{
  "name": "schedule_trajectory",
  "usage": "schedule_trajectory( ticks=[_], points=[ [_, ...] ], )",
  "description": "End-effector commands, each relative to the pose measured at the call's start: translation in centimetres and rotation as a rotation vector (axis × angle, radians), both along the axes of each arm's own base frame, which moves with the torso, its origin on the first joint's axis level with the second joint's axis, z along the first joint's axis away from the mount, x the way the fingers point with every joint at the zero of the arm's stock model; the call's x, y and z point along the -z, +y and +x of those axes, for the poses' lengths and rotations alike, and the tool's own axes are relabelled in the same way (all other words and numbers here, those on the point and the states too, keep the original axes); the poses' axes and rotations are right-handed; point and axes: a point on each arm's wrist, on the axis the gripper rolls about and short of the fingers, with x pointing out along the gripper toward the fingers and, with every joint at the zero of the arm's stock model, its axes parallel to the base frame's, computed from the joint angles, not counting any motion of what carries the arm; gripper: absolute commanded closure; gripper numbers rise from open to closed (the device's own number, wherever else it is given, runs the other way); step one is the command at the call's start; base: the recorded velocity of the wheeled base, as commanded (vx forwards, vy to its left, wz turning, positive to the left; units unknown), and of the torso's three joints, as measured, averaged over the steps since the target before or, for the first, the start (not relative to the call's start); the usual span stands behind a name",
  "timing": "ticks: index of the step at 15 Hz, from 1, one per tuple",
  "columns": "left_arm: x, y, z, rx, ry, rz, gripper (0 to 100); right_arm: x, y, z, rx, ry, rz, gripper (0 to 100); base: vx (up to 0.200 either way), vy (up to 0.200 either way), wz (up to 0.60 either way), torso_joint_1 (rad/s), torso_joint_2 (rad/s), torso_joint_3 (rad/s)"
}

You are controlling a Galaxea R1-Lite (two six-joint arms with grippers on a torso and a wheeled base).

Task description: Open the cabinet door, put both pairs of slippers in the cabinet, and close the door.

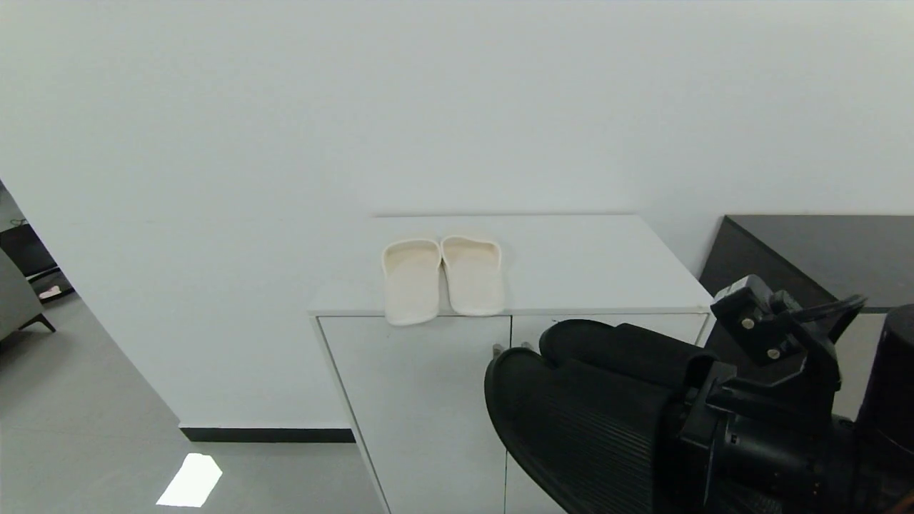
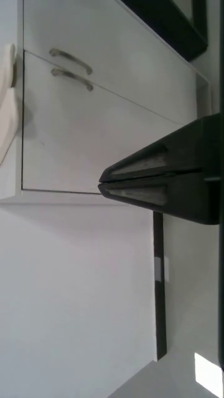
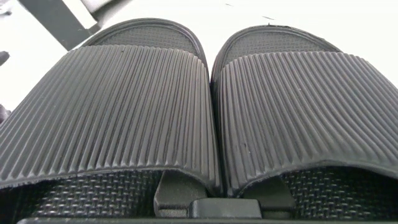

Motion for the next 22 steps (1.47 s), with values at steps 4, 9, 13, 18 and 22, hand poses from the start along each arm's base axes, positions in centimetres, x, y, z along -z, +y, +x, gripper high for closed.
schedule_trajectory(
  ticks=[4, 9, 13, 18, 22],
  points=[
    [-0.01, 0.00, 0.01, -0.001, 0.000, -0.001, 100, 0.28, -0.12, -0.08, -0.003, 0.006, -0.009, 100, 0.000, -0.200, 0.00, 0.006, 0.01, 0.004],
    [-0.01, 0.00, 0.01, -0.001, 0.000, 0.001, 100, 0.37, -0.15, -0.10, -0.004, 0.009, -0.011, 100, 0.000, -0.040, 0.00, -0.018, 0.05, 0.027],
    [-0.01, 0.00, 0.01, -0.001, 0.000, -0.001, 100, 0.29, -0.17, -0.13, -0.004, -0.005, 0.004, 100, 0.000, 0.000, 0.00, -0.201, 0.47, 0.248],
    [-0.01, -0.01, 0.01, 0.001, 0.000, 0.005, 100, 0.49, -0.22, -0.17, -0.004, -0.004, 0.001, 100, 0.000, 0.000, 0.00, -0.227, 0.51, 0.286],
    [-0.01, 0.00, 0.01, -0.001, 0.000, 0.002, 0, 0.65, -0.31, -0.24, -0.004, -0.001, -0.002, 100, 0.000, 0.000, 0.00, -0.205, 0.49, 0.283]
  ],
)
